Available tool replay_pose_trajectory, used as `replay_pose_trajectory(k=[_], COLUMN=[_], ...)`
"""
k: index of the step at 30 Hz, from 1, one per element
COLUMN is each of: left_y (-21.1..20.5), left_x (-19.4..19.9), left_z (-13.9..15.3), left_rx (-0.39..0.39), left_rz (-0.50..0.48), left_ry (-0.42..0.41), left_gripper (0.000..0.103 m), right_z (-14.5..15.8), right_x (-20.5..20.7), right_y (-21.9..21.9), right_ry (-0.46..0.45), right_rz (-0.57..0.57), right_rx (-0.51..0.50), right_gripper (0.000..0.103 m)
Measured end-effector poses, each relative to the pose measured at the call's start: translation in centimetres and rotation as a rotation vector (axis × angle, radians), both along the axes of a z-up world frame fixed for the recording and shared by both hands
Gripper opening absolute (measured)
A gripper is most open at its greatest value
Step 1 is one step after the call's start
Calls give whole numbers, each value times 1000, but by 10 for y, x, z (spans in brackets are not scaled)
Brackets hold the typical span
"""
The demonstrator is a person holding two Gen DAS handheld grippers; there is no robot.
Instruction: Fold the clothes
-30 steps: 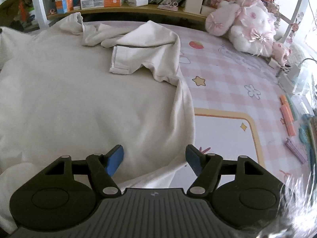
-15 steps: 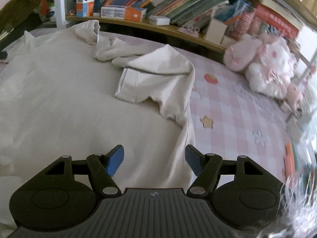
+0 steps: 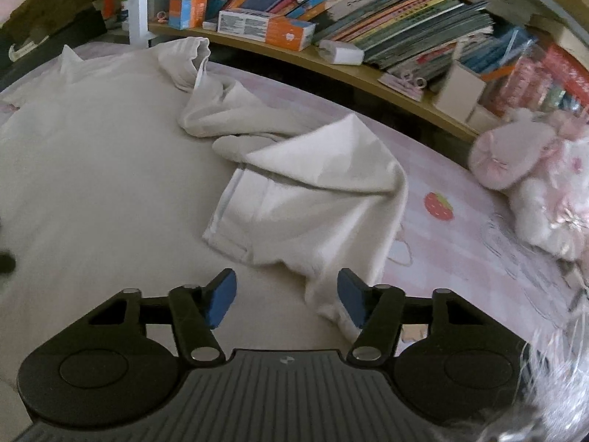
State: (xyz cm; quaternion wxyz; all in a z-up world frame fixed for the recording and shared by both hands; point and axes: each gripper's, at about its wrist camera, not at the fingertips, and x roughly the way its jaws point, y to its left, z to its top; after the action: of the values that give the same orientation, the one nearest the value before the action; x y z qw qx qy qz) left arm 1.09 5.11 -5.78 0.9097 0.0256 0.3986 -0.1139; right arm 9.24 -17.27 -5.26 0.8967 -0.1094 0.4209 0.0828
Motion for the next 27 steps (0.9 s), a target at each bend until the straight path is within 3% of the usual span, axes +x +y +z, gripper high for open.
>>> replay_pose_trajectory(k=[2,4,6,10,12,15,18,19,20,27], left_y=[-1,-5,-10,-12,-11,-13,-15,-15,-14,-13], left_x=[-3,-6,-7,-8,-9,-10,-12,-12,-11,-11], left_z=[1,1,0,2,2,3,3,3,2,2], left_rx=[8,30,58,76,77,76,86,87,83,82], left_rz=[12,15,13,12,12,3,-16,-20,-23,-34], left_ry=[5,7,7,15,19,23,23,23,25,18], left_gripper=[51,51,51,51,51,51,51,53,55,56], right_z=[-1,-1,0,17,21,19,3,3,7,31], right_x=[7,13,15,5,-4,-17,-21,-22,-25,-46], right_y=[-4,-8,-16,-54,-88,-140,-152,-151,-147,-115], right_ry=[9,18,17,-74,-92,-80,25,32,22,-24], right_rz=[-5,-16,-31,-134,-276,-504,-548,-530,-494,-203], right_rx=[42,88,104,163,194,241,260,243,213,-19], right_gripper=[44,30,7,5,5,13,24,29,42,50])
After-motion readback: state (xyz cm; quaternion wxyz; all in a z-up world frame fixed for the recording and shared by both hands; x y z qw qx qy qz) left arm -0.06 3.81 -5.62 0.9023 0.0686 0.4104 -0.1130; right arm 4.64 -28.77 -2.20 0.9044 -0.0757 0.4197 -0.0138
